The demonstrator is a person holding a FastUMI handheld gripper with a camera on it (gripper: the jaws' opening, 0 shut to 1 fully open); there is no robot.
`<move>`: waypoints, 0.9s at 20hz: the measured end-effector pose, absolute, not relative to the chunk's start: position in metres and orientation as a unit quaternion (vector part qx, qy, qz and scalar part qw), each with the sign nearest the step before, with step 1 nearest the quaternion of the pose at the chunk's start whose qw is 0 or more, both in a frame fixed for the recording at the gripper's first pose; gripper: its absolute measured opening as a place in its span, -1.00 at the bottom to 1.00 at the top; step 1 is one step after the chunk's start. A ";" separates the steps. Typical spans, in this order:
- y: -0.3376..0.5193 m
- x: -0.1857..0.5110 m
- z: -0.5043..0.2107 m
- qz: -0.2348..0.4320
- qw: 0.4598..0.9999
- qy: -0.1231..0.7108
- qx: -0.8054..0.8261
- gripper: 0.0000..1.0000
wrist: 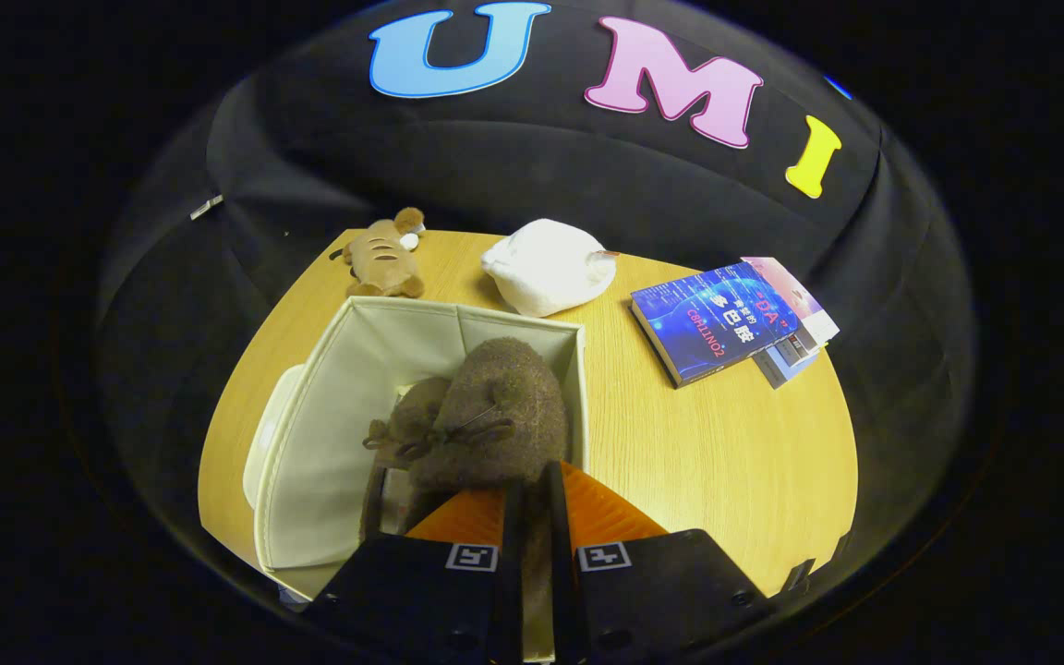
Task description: Open the storage box then place both shoes into the box .Put the left shoe in first, then the right shoe, with the right side of both shoes facing outward in a uniform manner.
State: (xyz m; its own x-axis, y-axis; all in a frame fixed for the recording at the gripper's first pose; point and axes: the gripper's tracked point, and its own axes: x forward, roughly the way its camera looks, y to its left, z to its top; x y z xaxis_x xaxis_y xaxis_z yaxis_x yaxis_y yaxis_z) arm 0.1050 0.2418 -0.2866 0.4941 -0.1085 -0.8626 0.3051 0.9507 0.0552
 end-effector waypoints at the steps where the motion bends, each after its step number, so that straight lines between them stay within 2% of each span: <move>1: 0.243 0.104 -0.288 -0.120 0.857 0.491 0.102 -0.62; 2: 0.247 0.101 -0.291 -0.114 0.854 0.496 0.106 -0.63; 3: 0.248 0.106 -0.288 -0.111 0.857 0.491 0.107 -0.54; 7: 0.246 0.112 -0.280 -0.103 0.866 0.478 0.103 -0.06; 10: 0.260 0.115 -0.277 -0.078 0.871 0.472 0.117 0.34; 11: 0.265 0.117 -0.275 -0.068 0.873 0.468 0.118 0.71; 13: 0.267 0.112 -0.274 -0.061 0.876 0.468 0.105 0.97; 18: 0.270 0.113 -0.263 -0.049 0.886 0.449 0.106 0.97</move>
State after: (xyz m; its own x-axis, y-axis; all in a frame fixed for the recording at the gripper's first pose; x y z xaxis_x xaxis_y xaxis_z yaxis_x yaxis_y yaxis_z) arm 0.1128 0.2704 -0.2631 0.5918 0.0092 -0.8060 0.1812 0.9728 0.1441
